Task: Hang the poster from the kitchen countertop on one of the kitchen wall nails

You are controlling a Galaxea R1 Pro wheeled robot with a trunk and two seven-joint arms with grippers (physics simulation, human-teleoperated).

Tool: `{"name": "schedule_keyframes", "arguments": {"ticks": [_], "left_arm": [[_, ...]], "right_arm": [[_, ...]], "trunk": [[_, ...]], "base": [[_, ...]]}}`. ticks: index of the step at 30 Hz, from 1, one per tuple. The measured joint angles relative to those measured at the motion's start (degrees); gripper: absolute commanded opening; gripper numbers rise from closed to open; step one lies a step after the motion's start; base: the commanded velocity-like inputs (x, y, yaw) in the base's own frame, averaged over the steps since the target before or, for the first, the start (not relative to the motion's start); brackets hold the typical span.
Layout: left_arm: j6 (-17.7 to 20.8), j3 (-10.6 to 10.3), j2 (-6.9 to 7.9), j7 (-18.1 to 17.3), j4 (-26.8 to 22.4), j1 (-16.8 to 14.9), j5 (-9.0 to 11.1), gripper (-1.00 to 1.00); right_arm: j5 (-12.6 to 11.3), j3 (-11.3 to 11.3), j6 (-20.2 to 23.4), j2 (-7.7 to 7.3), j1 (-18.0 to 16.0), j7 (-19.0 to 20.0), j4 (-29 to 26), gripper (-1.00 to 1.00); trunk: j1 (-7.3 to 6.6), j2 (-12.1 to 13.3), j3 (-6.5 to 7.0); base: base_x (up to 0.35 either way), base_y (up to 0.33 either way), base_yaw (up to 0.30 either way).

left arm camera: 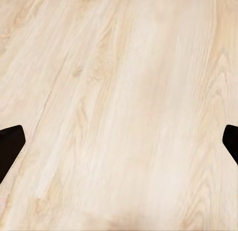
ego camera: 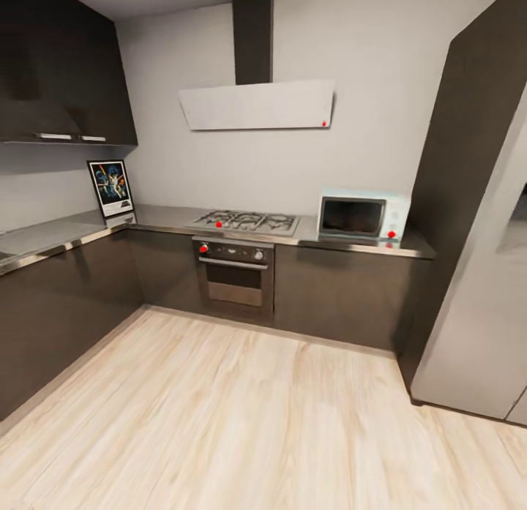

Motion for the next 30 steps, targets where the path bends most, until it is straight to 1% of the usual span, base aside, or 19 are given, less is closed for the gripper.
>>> {"name": "schedule_keyframes", "arguments": {"ticks": [14, 30], "left_arm": [[0.0, 0.0, 0.0, 0.0, 0.0, 0.0, 0.0, 1.0], [0.0, 0.0, 0.01, 0.0, 0.0, 0.0, 0.0, 1.0]], "right_arm": [[0.0, 0.0, -0.1, 0.09, 0.0, -0.1, -0.1, 1.0], [0.0, 0.0, -0.1, 0.09, 0.0, -0.2, -0.1, 1.0]], "trunk": [[0.01, 0.0, 0.0], [0.02, 0.0, 0.0]], "base": [[0.318, 0.0, 0.294], [0.053, 0.0, 0.294]]}}
